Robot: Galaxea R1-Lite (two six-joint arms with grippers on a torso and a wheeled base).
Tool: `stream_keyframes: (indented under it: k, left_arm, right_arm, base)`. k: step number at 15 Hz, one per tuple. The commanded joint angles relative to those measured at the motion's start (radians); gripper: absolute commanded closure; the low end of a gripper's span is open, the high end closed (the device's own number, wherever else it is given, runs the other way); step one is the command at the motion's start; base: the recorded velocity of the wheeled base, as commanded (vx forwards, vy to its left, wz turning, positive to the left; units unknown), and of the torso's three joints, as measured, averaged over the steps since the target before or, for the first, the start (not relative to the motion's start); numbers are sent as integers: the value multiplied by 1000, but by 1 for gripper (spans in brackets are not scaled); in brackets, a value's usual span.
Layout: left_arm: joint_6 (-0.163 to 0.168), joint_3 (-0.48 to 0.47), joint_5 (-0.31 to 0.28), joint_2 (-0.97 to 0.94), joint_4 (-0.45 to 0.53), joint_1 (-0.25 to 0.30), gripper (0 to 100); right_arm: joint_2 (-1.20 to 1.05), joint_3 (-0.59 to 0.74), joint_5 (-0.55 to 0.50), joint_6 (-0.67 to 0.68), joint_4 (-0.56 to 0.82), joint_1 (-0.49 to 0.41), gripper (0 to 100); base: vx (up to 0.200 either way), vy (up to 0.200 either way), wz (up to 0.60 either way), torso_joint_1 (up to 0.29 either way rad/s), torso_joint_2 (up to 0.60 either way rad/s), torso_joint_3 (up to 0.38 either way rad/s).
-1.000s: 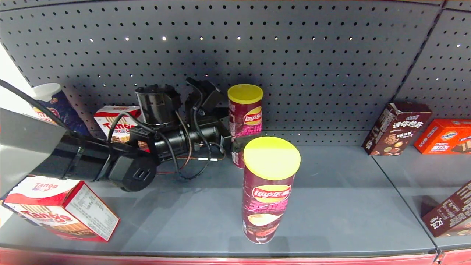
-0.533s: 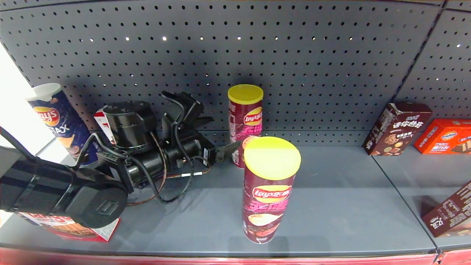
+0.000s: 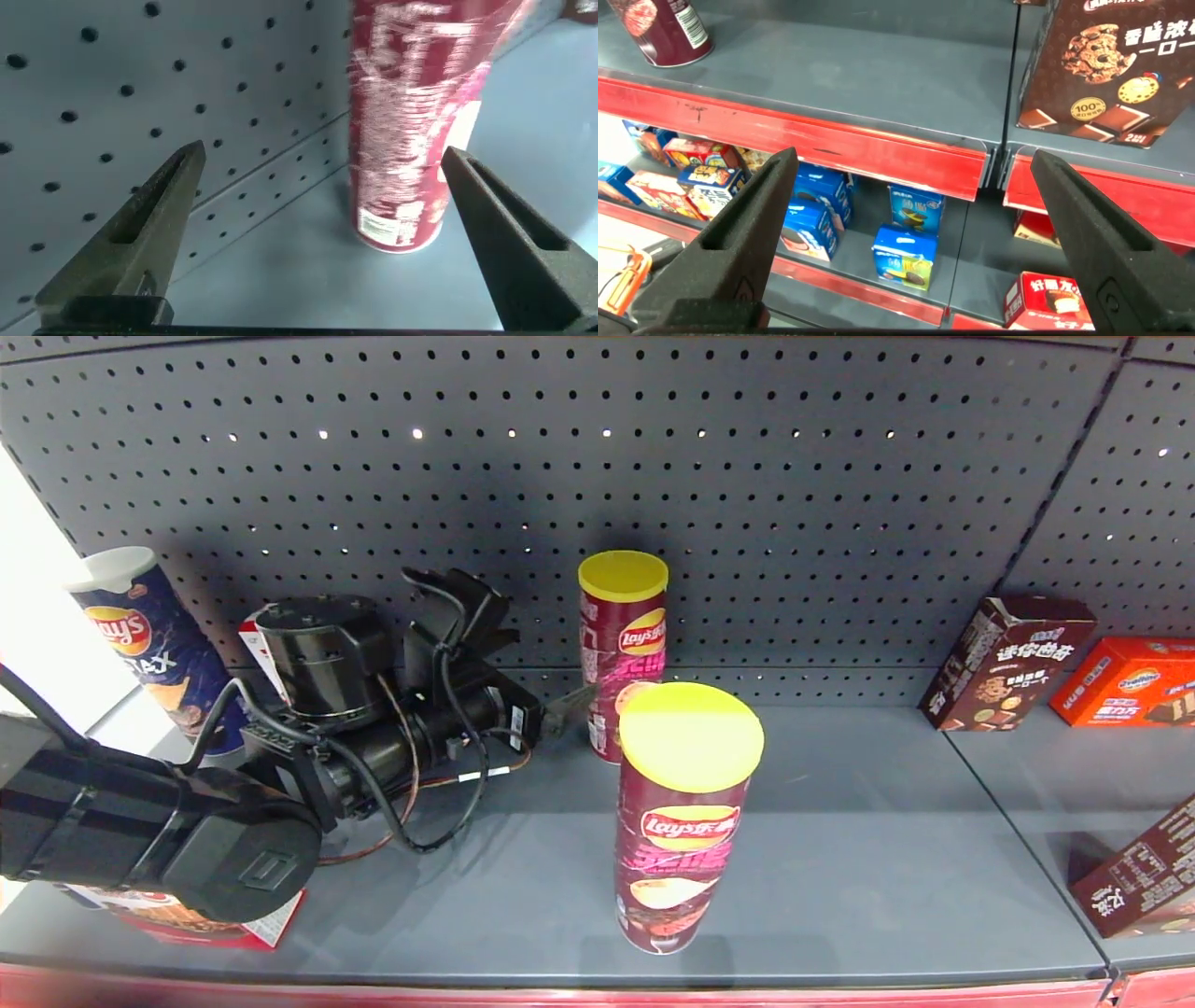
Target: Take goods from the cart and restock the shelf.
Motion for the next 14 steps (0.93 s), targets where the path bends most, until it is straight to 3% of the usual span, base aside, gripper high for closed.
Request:
stream_keyframes:
  k: [1, 14]
  left_arm:
    - [-2, -5, 2, 13, -2, 1, 0]
    - [-3, -45, 74, 54, -1, 6, 0]
  right_arm:
    - [1, 0, 0, 0, 0, 0, 0]
    - [1, 0, 0, 0, 0, 0, 0]
  base:
    - [0, 0, 0, 0, 0, 0]
    - [0, 0, 0, 0, 0, 0]
